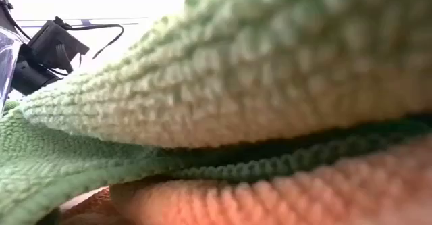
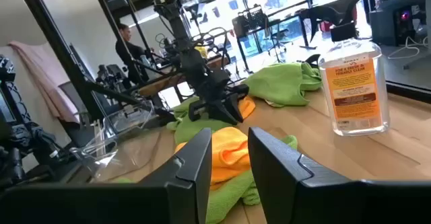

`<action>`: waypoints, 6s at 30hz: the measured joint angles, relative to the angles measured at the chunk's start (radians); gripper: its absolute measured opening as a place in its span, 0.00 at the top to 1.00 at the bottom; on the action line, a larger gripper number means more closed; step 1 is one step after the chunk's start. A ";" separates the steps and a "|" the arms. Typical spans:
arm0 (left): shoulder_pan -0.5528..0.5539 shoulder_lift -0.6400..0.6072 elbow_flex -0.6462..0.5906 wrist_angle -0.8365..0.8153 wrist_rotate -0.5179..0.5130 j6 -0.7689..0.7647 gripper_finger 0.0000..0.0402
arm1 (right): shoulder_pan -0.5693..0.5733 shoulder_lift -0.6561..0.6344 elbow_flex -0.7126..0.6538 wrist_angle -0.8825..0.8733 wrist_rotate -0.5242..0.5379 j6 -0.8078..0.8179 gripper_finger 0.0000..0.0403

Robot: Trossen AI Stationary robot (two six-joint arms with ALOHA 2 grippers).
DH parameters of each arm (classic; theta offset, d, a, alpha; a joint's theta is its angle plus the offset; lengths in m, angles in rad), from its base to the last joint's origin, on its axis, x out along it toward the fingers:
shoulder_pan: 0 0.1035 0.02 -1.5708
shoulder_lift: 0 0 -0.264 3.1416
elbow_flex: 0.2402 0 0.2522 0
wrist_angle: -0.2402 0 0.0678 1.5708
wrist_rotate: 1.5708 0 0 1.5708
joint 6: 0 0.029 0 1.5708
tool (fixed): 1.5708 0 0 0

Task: Sort microfiber towel by color & place in baskets

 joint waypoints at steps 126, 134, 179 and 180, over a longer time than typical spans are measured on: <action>0.000 -0.001 0.000 0.011 -0.001 0.000 0.83 | -0.002 0.000 0.000 0.014 0.158 0.028 0.77; 0.000 -0.001 0.025 0.018 -0.001 0.000 0.83 | -0.002 0.000 0.000 0.012 0.167 0.028 0.77; 0.000 0.002 0.597 -0.283 0.427 -0.094 0.83 | -0.002 0.188 0.261 -0.297 0.149 0.115 0.77; -0.001 0.002 0.612 -0.305 0.427 -0.081 0.83 | -0.002 0.218 0.306 -0.378 0.149 0.116 0.77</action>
